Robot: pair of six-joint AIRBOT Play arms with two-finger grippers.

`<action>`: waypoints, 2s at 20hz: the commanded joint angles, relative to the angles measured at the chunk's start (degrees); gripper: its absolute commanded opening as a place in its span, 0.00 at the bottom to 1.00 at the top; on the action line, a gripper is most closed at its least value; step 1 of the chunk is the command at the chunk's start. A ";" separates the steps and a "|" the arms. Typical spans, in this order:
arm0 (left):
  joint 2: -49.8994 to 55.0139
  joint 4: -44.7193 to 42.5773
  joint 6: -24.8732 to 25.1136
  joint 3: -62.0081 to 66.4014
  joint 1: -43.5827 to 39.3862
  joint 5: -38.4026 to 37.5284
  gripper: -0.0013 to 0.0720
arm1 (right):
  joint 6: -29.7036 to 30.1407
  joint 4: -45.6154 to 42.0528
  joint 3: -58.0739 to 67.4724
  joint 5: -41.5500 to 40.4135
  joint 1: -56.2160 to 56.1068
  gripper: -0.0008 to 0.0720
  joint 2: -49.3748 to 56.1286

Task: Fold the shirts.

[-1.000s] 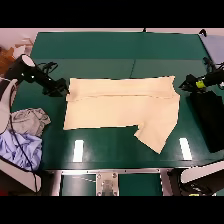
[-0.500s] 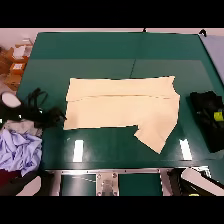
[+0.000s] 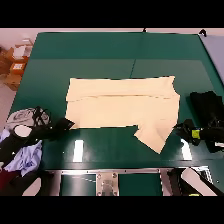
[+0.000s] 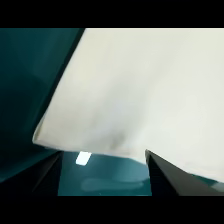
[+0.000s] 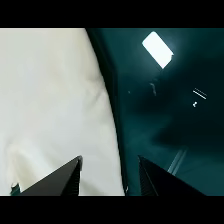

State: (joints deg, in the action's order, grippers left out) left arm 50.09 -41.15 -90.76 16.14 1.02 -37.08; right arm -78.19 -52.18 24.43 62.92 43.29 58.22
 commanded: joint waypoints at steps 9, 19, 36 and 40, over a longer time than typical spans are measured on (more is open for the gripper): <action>3.61 8.61 2.32 -0.70 -4.90 12.20 0.06 | 1.09 7.61 -4.17 -8.85 -12.63 0.59 3.43; 3.39 -0.42 -1.18 4.74 -4.72 3.69 0.05 | -0.22 0.04 -0.37 -1.31 -12.33 0.03 -1.03; 2.86 -16.90 -7.72 18.93 -4.72 -20.04 0.05 | -7.19 -9.38 11.58 10.05 -11.37 0.03 -7.08; 4.68 -20.81 -7.74 35.43 -4.72 -23.10 0.05 | -8.39 -5.31 26.34 12.13 -11.43 0.03 -3.78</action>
State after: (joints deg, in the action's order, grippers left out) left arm 53.65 -59.18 -98.67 41.82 -3.73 -57.08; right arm -85.71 -60.31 42.33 73.03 31.92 52.45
